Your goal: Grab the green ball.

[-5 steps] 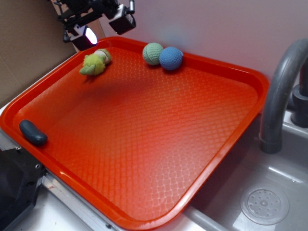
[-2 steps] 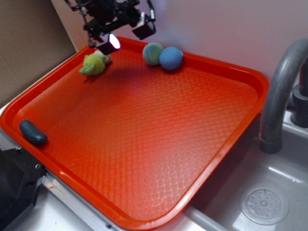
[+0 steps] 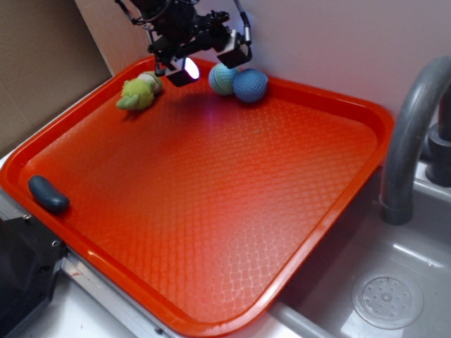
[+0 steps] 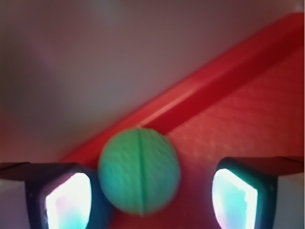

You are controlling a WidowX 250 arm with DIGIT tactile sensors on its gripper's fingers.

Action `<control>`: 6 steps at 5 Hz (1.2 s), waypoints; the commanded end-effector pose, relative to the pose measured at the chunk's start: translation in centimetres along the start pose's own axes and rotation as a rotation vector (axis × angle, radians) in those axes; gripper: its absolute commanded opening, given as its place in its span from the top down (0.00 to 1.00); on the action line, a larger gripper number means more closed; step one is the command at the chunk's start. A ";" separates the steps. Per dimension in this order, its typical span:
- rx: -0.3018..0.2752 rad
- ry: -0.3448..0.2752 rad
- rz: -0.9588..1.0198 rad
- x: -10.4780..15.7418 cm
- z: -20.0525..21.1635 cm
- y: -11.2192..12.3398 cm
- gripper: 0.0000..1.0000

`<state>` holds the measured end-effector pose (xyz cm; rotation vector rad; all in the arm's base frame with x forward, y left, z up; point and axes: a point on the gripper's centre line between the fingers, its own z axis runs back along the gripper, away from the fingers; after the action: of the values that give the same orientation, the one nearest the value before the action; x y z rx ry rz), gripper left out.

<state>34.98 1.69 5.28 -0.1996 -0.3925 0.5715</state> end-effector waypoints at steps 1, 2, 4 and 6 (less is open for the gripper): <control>0.023 -0.032 -0.066 1.6 -1.1 -1.5 0.47; 0.037 -0.009 -0.064 1.1 -1.5 -1.6 1.00; 0.039 0.011 -0.119 0.7 -0.5 -1.4 1.00; 0.210 0.278 -0.334 -1.9 12.6 0.5 1.00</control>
<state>26.86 1.43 12.91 -0.0079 -0.0303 0.2520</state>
